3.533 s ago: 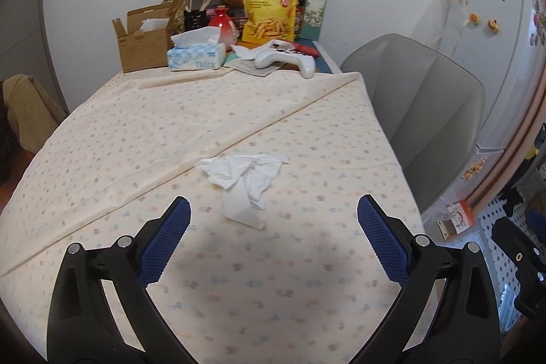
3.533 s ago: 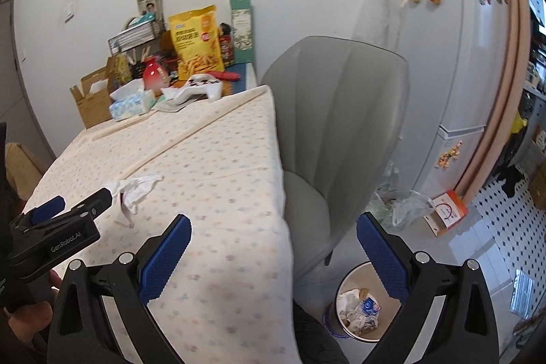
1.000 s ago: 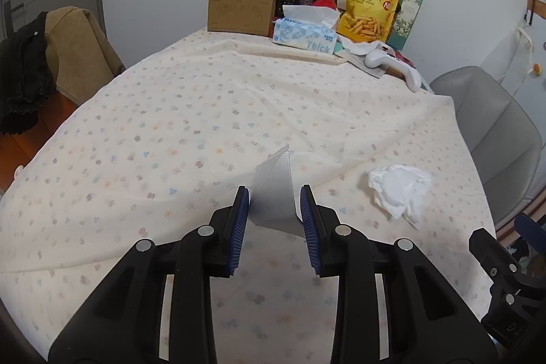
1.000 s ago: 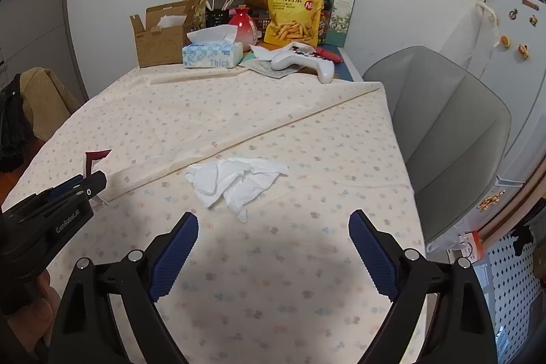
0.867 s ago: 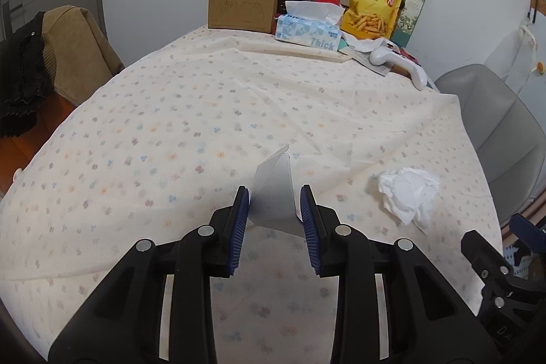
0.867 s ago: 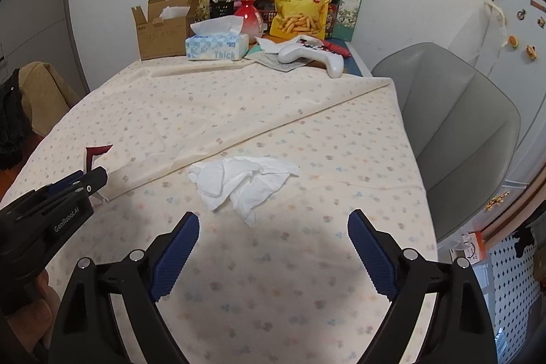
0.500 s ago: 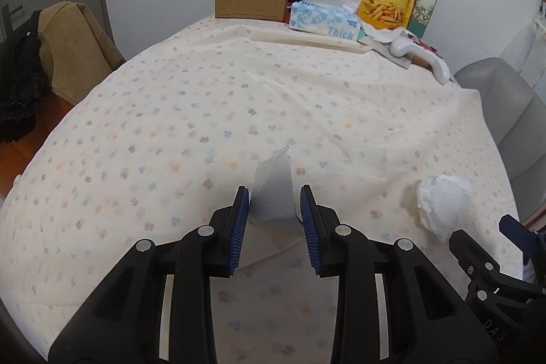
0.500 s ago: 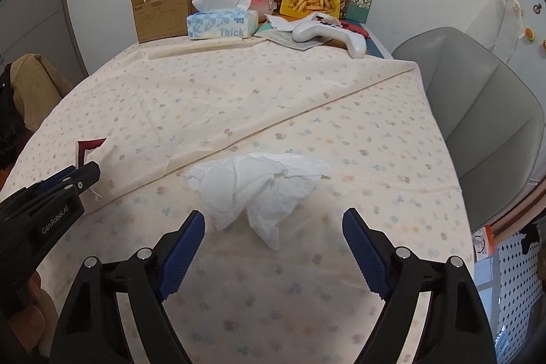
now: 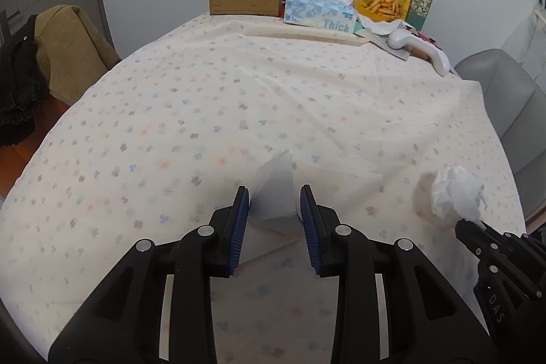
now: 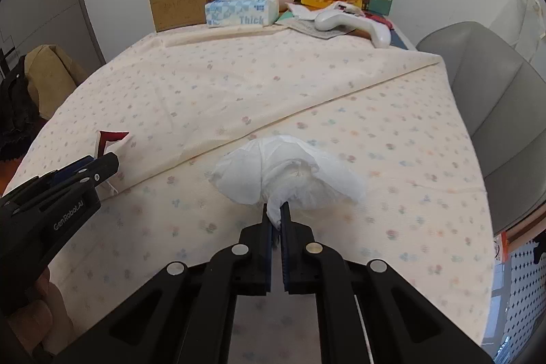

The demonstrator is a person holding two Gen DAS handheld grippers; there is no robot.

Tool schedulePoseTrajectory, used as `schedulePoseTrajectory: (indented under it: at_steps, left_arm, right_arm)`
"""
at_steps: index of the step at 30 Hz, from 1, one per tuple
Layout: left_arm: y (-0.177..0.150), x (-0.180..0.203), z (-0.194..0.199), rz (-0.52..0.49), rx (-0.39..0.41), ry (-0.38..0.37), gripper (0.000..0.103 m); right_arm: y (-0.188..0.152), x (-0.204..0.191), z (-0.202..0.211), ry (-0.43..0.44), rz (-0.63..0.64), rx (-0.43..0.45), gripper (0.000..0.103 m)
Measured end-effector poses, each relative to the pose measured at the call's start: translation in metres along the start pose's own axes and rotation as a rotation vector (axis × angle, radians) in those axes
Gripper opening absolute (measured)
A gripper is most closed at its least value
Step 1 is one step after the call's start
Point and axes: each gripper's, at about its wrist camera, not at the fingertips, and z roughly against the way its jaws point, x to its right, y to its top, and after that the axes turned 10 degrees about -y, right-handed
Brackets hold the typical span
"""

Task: Collect trash
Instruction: 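Carry the tissue in the right gripper over the floor bin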

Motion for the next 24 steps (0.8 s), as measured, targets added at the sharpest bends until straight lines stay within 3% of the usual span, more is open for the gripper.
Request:
schedulePoseTrajectory:
  at_steps: [11,24]
  left_arm:
    - [-0.011,0.034,0.042,-0.035,0.059,-0.034,0.031]
    - [-0.035,0.102,0.085,-0.109,0.117,-0.092,0.031]
  right_arm:
    - [-0.018,0.039,0.058,-0.05,-0.03,0.074,0.005]
    - [-0.054,0.11,0.118,-0.147,-0.12,0.131,0.006]
